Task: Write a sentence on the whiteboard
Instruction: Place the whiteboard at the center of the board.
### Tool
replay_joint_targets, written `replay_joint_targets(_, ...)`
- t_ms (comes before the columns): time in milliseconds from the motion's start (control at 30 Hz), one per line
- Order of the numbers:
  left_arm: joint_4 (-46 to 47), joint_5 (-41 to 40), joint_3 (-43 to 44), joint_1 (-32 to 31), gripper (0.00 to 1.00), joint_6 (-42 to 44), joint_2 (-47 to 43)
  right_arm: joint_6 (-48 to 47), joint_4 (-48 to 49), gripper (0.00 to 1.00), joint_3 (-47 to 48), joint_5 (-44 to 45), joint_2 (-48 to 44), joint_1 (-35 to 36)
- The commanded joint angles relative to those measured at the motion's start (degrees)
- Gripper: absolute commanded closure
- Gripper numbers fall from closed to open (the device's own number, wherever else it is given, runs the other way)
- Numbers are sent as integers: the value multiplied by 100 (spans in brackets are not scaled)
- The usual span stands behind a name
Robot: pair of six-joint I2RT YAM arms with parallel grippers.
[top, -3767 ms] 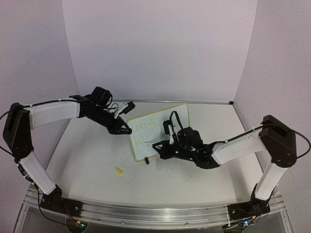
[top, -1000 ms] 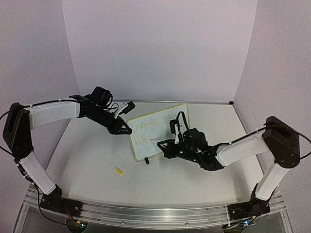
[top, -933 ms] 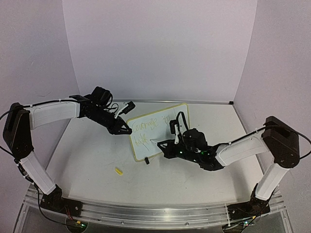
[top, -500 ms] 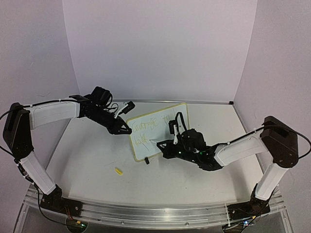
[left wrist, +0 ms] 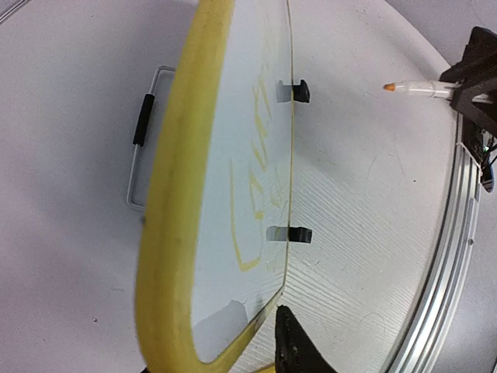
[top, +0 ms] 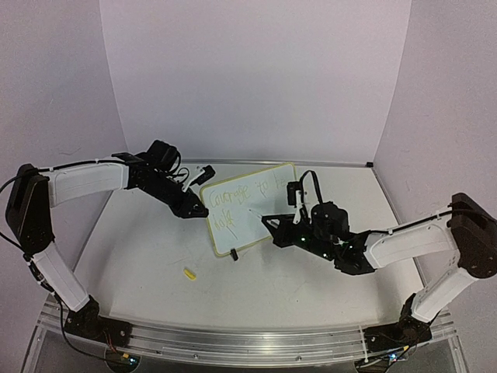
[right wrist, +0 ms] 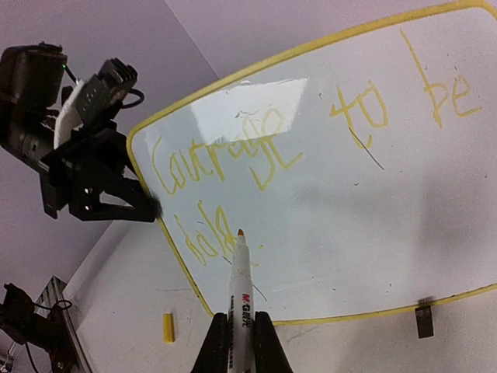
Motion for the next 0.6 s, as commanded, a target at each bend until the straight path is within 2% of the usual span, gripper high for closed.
replay_joint_targets(0,-80,-412,-25,-5,62,77,-103,-178,195,100,-120,214,-322,-4)
replay_joint_targets(200,22,-580,-156,4,37,22,-376,-229,10,100,-149,265,-547,-4)
replay_joint_targets(267,20,-662,-166,4,24,8,-532,-229,-149,100,-130,306,-640,-2)
replay_joint_targets(333,67,-757,-204,4,17,-25,-792,-193,-316,100,-89,354,-730,2)
replay_joint_targets(467,419,-909,-510,4,12,-253,-1497,-136,-836,100,55,527,-1077,-4)
replay_joint_targets(567,828,-1110,-708,0,12,-694,-1915,-50,-1707,100,293,646,-1477,-3)
